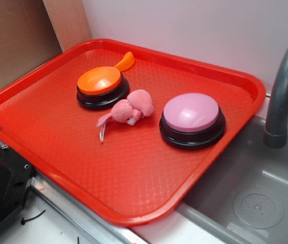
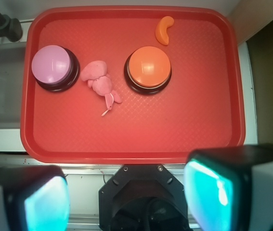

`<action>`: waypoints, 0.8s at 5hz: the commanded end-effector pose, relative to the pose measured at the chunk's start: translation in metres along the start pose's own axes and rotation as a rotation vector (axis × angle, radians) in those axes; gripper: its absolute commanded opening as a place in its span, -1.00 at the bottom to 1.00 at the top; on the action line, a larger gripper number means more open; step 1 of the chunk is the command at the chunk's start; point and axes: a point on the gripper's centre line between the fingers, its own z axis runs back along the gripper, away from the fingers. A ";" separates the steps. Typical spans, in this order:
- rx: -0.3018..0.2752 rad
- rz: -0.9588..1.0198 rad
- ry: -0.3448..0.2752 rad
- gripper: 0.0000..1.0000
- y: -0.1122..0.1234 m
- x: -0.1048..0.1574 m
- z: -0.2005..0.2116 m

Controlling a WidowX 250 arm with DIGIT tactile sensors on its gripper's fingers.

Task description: Push the pink button.

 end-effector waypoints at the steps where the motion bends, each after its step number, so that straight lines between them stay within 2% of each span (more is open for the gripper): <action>1: 0.000 0.000 0.000 1.00 0.000 0.000 0.000; 2: -0.009 -0.252 -0.067 1.00 -0.050 0.046 -0.029; 3: 0.061 -0.513 -0.145 1.00 -0.100 0.079 -0.082; 4: 0.061 -0.513 -0.145 1.00 -0.100 0.079 -0.082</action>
